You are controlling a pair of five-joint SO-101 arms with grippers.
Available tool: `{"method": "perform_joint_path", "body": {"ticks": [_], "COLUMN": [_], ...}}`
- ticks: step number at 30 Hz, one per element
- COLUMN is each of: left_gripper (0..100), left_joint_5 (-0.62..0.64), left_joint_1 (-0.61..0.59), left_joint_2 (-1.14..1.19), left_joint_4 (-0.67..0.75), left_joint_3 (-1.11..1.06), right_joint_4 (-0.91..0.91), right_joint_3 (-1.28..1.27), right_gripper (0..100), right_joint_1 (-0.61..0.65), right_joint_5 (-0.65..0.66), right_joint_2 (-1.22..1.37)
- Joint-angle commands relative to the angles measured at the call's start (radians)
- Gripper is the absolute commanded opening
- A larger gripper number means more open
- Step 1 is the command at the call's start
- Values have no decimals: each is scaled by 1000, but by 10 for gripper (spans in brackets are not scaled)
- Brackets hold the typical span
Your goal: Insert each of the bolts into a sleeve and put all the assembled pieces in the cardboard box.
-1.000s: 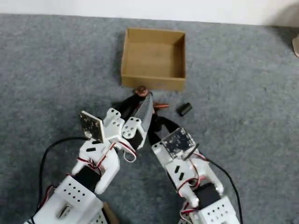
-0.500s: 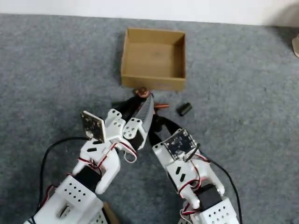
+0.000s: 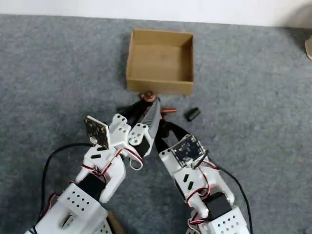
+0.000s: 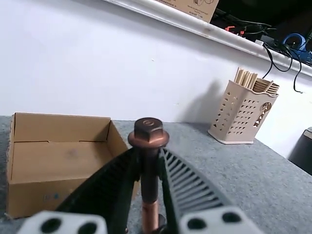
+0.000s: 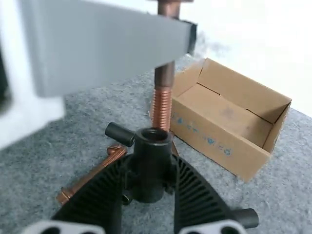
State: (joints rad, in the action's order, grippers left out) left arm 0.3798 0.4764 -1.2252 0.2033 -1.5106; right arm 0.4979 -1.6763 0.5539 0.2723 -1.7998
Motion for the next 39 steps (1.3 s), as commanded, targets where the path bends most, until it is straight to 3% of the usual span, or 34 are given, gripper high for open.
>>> {"method": "perform_joint_path", "body": {"ticks": [1,8,22,29,39], "left_gripper": [5,5,5,5,5], "left_joint_5": [0,5,5,61,69], "left_joint_1": [-5,-7,-8,-56,-2], "left_joint_2": [-30,-30,-30,-110,-170], "left_joint_4": [18,-98,-110,-207,-269], "left_joint_3": [68,157,173,209,183], "right_joint_4": [-4,-4,-4,-4,-4], "right_joint_3": [-105,-105,-107,-107,-107], "right_gripper": [5,5,5,5,5], "right_joint_1": [7,7,7,7,7], "right_joint_5": [-5,-3,-3,-3,-3], "right_joint_2": [-22,-22,-22,-22,-22]}}
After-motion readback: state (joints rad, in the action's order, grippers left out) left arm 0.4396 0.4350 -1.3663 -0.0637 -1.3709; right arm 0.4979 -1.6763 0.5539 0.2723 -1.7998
